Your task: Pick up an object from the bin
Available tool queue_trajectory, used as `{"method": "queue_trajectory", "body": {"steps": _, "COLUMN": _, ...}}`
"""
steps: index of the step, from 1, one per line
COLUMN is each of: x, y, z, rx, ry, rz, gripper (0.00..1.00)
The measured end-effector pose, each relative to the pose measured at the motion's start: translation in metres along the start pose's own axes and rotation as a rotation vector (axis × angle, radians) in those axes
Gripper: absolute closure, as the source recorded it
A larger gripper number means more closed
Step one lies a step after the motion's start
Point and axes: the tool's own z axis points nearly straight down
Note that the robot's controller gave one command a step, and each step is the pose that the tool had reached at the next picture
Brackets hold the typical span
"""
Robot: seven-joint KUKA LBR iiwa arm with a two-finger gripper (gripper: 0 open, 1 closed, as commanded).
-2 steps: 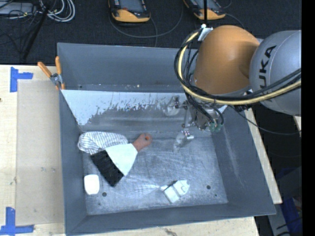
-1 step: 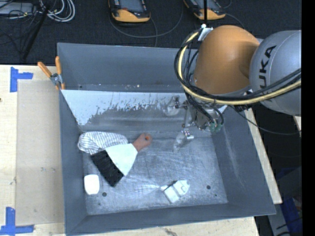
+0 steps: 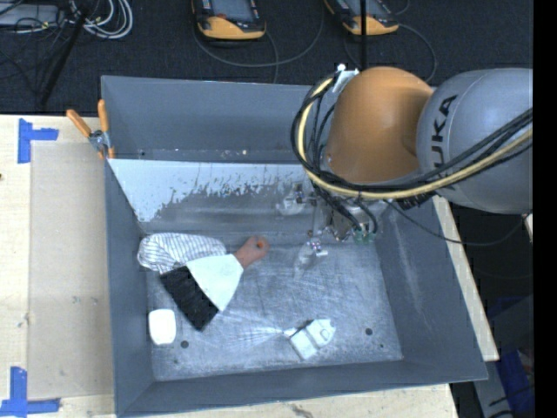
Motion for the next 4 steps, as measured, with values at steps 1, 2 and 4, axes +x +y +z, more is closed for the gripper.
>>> {"method": "queue_trajectory", "body": {"steps": 1, "x": 0.015, "y": 0.046, "z": 0.055, "rx": 0.000, "ry": 0.008, "rz": 0.057, "gripper": 0.00}}
{"method": "queue_trajectory", "body": {"steps": 2, "x": -0.028, "y": 0.041, "z": 0.117, "rx": -0.002, "ry": 0.013, "rz": -0.025, "gripper": 1.00}}
{"method": "queue_trajectory", "body": {"steps": 4, "x": -0.032, "y": 0.064, "z": -0.016, "rx": -0.001, "ry": 0.008, "rz": -0.019, "gripper": 1.00}}
